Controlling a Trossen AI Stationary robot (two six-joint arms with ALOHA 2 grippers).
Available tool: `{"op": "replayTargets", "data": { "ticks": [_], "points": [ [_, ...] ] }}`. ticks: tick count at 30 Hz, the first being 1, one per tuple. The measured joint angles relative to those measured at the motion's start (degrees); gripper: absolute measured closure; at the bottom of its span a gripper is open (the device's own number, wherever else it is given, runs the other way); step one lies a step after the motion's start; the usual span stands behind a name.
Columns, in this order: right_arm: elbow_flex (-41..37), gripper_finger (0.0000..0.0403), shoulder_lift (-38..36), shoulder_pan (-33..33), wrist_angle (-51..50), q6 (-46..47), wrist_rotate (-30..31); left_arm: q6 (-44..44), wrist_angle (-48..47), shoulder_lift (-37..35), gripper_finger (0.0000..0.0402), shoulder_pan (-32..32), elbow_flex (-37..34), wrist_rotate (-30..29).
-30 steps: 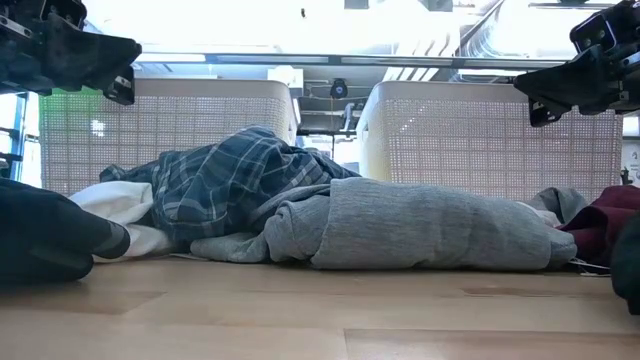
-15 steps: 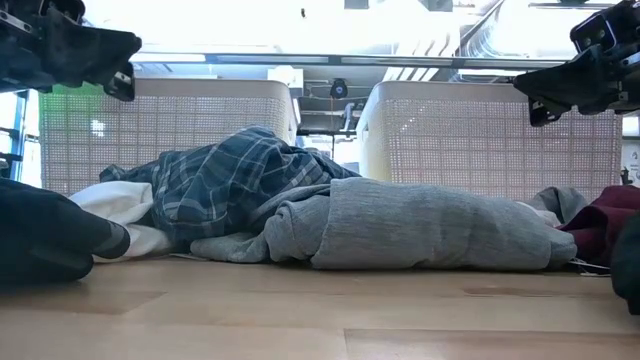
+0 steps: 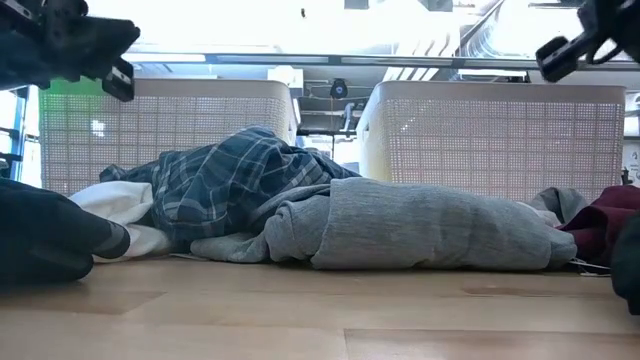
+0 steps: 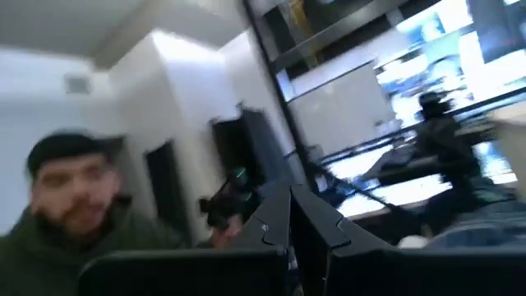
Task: Sort clothes
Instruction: Put the black shorts into the right white laundry bin
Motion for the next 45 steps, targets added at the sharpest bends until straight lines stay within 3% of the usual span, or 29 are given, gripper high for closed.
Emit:
{"op": "replayTargets", "data": {
  "ticks": [2,7,9,15,22,24,28,33,40,45],
  "points": [
    [0.01,0.0403,5.22,4.22,3.23,-3.03,2.08,-1.17,1.51,-0.02,0.0375,0.0,0.0,-0.01],
    [3.58,0.0403,19.83,13.04,6.31,-6.43,17.02,-1.44,2.35,-0.02,0.0375,0.02,0.0,-0.04],
    [5.98,0.0403,25.72,14.73,5.97,-6.56,19.24,-1.41,2.35,-0.02,0.0375,0.02,0.0,-0.04],
    [17.22,0.0397,40.73,15.67,1.08,-7.99,15.53,-1.39,2.33,-0.02,0.0375,0.02,0.0,-0.04],
    [39.2,0.0321,55.83,15.65,-39.06,1.25,18.19,-1.67,2.24,0.0,0.0375,0.02,-0.02,-0.03],
    [43.42,0.029,60.37,15.88,-46.12,1.42,16.6,-1.85,2.28,0.0,0.0375,0.04,0.0,-0.02],
    [47.73,0.0235,69.1,18.96,-48.68,0.07,11.64,-1.9,2.31,0.0,0.0375,0.04,0.0,-0.04],
    [50.02,0.0197,79.75,24.13,-48.42,0.69,12.13,-1.41,2.39,0.0,0.0377,0.04,0.0,-0.07],
    [52.29,0.0214,91.88,27.65,-46.07,2.32,13.44,-1.37,2.37,0.0,0.0389,0.04,0.0,-0.09],
    [54.09,0.031,93.74,26.94,-46.58,3.15,13.3,-1.3,2.28,0.0,0.0396,0.04,0.0,-0.04]
  ]
}}
